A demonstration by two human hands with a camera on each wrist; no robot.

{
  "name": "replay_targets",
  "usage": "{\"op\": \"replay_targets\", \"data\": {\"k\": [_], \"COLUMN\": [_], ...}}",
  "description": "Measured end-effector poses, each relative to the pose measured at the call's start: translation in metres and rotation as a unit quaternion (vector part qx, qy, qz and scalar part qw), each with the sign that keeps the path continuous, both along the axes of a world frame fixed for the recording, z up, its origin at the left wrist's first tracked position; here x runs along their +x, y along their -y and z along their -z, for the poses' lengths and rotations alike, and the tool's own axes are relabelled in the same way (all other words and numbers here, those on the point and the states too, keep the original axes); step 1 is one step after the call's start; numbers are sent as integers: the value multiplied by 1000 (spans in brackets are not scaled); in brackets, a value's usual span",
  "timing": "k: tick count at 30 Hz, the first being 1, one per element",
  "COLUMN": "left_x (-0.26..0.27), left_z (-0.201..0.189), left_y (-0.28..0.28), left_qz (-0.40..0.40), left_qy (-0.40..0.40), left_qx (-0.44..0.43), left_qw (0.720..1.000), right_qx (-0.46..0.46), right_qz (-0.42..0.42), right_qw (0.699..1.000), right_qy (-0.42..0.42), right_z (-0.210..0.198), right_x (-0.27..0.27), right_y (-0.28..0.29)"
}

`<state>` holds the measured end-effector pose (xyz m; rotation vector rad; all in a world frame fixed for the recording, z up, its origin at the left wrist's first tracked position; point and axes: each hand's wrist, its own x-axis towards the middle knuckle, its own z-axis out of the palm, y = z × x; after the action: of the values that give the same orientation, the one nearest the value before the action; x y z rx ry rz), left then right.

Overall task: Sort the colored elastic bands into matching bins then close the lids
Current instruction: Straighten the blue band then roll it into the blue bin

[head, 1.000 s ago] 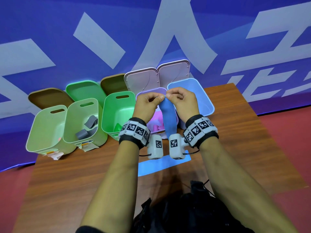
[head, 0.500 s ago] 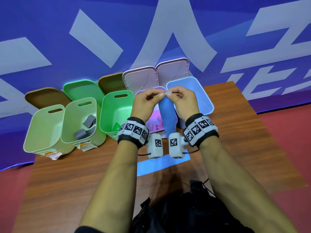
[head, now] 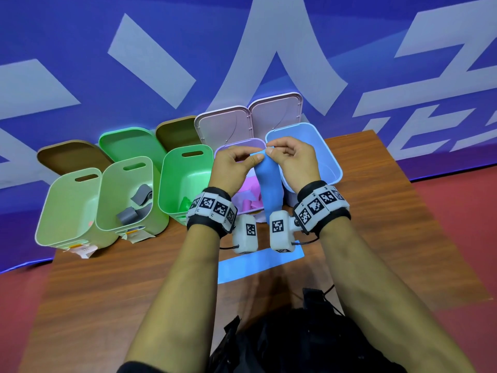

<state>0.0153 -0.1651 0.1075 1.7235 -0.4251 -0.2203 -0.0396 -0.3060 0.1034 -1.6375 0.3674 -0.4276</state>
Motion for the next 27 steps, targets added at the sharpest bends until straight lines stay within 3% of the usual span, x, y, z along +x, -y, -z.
{"op": "replay_targets", "data": {"k": [18, 23, 27], "left_x": [-1, 3, 0], "left_z": [8, 10, 11], "left_y": [7, 7, 7], "left_qz": [-7, -15, -39], "left_qy": [-11, -16, -21], "left_qx": [-25, -13, -13], "left_qw": [1000, 1000, 999], "right_qx": [-51, 21, -6], "right_qz": [21, -13, -35], "right_qw": [998, 1000, 999], "right_qy": [-41, -12, -17], "right_z": [6, 3, 12], "right_x": [-3, -4, -2], "right_y": [7, 5, 2]}}
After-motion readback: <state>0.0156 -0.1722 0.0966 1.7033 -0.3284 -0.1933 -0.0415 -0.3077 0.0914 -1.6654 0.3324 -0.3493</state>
